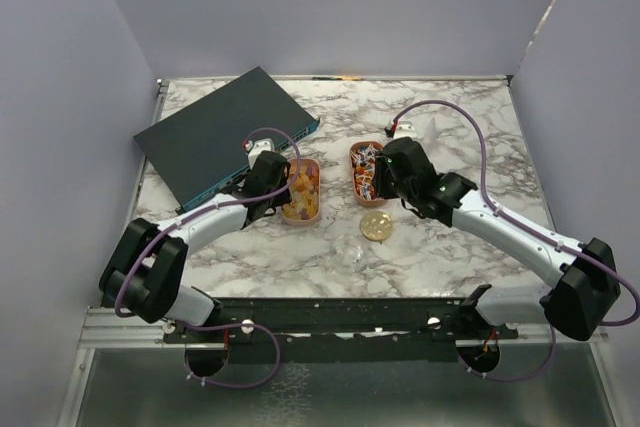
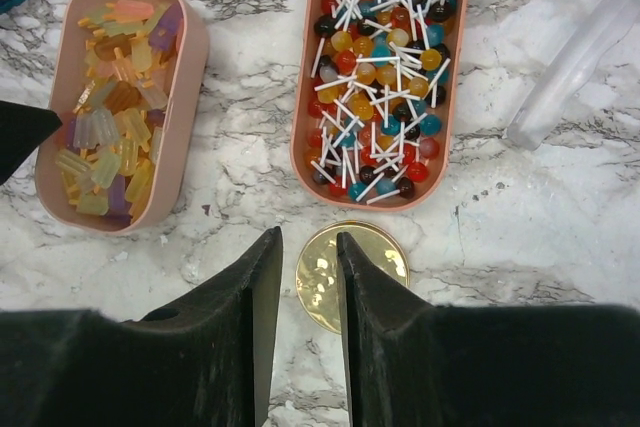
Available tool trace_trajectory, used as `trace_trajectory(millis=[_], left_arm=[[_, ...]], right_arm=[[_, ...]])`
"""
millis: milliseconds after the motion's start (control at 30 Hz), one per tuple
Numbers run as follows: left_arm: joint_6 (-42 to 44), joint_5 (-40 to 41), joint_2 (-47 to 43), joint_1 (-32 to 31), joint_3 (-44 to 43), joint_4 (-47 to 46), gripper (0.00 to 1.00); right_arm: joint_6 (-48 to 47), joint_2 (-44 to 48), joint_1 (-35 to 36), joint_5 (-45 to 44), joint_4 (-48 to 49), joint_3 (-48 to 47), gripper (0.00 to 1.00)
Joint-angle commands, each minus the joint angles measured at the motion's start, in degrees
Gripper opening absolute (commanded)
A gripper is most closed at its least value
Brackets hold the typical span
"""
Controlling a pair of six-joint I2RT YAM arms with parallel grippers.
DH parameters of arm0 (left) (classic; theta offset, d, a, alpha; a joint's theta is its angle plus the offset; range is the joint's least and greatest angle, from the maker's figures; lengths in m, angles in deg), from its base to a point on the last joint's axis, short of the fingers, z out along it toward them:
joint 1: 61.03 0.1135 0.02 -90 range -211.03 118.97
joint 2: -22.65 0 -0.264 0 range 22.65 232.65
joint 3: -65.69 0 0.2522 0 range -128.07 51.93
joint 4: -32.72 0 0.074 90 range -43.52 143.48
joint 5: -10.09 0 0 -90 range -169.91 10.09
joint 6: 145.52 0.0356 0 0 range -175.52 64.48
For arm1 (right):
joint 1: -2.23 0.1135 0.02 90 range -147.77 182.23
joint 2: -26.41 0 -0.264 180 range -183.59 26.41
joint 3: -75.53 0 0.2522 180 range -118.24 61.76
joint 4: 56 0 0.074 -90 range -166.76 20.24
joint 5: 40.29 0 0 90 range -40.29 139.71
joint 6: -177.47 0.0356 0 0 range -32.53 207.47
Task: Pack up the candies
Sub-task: Move the storage box to the center of the board.
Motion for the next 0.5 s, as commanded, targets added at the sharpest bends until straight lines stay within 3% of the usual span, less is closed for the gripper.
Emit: trace_trajectory(millis=[0, 467], left_arm=[[-0.8, -0.2, 0.5, 0.4, 0.9, -1.4, 0.39], [-0.7, -0.4, 2.7, 0.4, 0.8, -1.7, 0.17]], right_arm=[[-0.8, 1.2, -0.2, 1.5, -0.8, 1.0, 0.32], [-0.6, 1.8, -0.2, 1.9, -0.9, 1.7, 0.30]])
